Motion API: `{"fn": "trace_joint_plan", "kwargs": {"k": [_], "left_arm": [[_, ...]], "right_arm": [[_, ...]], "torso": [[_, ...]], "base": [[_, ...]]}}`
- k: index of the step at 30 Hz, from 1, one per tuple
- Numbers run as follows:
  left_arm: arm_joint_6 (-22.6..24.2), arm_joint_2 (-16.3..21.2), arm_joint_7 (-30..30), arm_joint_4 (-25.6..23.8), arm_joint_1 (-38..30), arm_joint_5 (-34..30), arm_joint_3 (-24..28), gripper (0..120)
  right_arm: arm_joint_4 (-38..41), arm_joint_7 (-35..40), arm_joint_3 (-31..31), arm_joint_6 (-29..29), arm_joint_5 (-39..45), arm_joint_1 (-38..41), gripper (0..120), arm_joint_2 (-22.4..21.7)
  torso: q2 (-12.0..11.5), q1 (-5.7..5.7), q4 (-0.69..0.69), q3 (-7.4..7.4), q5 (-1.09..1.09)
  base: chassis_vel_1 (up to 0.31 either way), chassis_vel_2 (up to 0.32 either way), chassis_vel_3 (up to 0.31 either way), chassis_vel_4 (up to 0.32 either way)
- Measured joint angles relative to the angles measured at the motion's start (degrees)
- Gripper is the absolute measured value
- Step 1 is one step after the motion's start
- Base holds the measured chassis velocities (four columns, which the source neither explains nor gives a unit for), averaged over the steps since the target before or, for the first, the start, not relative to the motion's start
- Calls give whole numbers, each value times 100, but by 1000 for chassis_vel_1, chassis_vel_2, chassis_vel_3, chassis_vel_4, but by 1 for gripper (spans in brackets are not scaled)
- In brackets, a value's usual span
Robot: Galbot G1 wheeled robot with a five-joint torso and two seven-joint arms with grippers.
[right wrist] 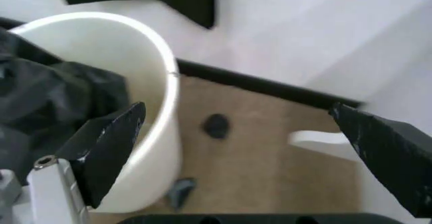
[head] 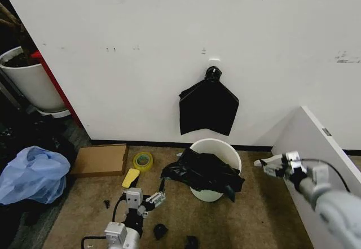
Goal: Place the garbage bag over the trash bin.
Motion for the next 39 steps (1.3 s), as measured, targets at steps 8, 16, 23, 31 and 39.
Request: {"fn": "trace_joint_plan", "kwargs": {"k": [8,16,23,31,39], "left_arm": [[-277,-235,286,22,304,262,-210,100],[-458,-551,315,-34,609,801,-405,100],[-469,-802,296,-5,747,929,-381,100],[-411,-958,227,-1,795,925,-338,100],[-372,-1017,159,38,819,925,-285,100]], "right_arm": [[-1319,-959,-1397,-51,267,1794,100,-211],[-2375,-1259,-2900,-213,173,3232,100,132],[-3168,-1429,-3511,-169,-121,4034,100,446],[-3633,-1802,-3832,-51,-574,4290,90,536],[-3688,-1991,-3935,20,-673,4316,61,538]], "torso": [[0,0,0,0,-5],[0,0,-1,0,-5],[0,0,-1,0,-5],[0,0,-2,0,-5],[0,0,-2,-1,-5]], "base": [[0,0,0,0],[0,0,0,0],[0,0,0,0],[0,0,0,0],[0,0,0,0]]}}
